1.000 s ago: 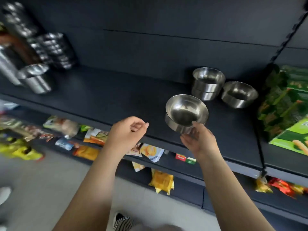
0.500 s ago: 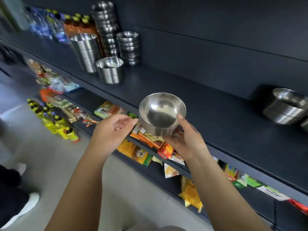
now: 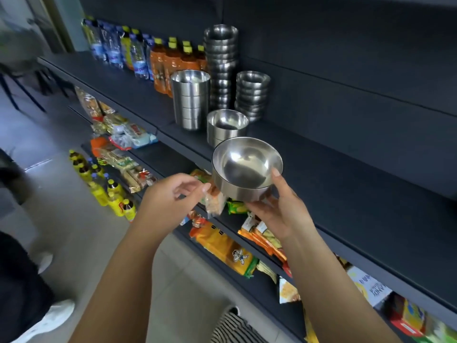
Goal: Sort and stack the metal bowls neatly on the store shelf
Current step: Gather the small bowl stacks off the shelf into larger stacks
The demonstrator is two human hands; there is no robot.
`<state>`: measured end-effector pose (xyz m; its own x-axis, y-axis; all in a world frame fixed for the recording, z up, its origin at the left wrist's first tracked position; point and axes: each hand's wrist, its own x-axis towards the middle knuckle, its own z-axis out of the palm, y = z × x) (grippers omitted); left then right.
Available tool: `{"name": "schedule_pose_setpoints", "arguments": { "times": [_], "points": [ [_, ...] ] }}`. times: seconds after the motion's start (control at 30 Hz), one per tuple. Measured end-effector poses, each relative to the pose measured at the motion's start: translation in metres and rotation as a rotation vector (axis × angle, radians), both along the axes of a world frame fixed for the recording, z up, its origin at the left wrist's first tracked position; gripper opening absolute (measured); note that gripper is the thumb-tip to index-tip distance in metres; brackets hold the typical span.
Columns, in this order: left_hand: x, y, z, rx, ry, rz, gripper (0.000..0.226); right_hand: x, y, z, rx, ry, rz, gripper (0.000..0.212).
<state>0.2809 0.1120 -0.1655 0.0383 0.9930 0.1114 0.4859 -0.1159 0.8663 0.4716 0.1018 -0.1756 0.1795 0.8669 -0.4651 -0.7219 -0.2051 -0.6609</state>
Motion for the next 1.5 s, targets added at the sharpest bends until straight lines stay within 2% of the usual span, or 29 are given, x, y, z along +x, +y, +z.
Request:
{"name": "schedule_pose_setpoints", "arguments": {
  "times": [0.3,0.63,0.8,0.93,1.1,1.23,1.4,1.5],
  "points": [
    [-0.026,0.119,0.009,0.05,0.019,-0.016,0.008,-0.015,0.126,0.012,0.077,-0.074,0.026,0.021],
    [-0.035,0.249,0.035,0.13,0.057,-0.034,0.009,-0.021,0.279,0.066,0.128,-0.161,0.023,0.022],
    [-0.04,0.288,0.051,0.212,0.092,-0.031,0.004,-0.033,0.338,0.089,0.137,-0.361,0.12,0.023],
    [-0.042,0.315,0.059,0.227,0.108,-0.059,0.005,-0.044,0.37,0.095,0.116,-0.521,0.139,0.031],
    [-0.054,0.35,0.06,0.215,0.168,-0.059,0.02,-0.055,0.398,0.094,0.097,-0.737,0.116,0.038],
    [-0.062,0.375,0.056,0.196,0.247,-0.074,0.033,-0.059,0.418,0.091,0.034,-0.944,0.064,0.032],
    [-0.068,0.405,0.047,0.135,0.338,-0.107,0.046,-0.073,0.426,0.084,-0.007,-1.172,0.084,0.045],
    [-0.069,0.416,0.039,0.172,0.302,-0.118,0.046,-0.076,0.431,0.08,-0.047,-1.277,0.079,0.049]
  ]
}}
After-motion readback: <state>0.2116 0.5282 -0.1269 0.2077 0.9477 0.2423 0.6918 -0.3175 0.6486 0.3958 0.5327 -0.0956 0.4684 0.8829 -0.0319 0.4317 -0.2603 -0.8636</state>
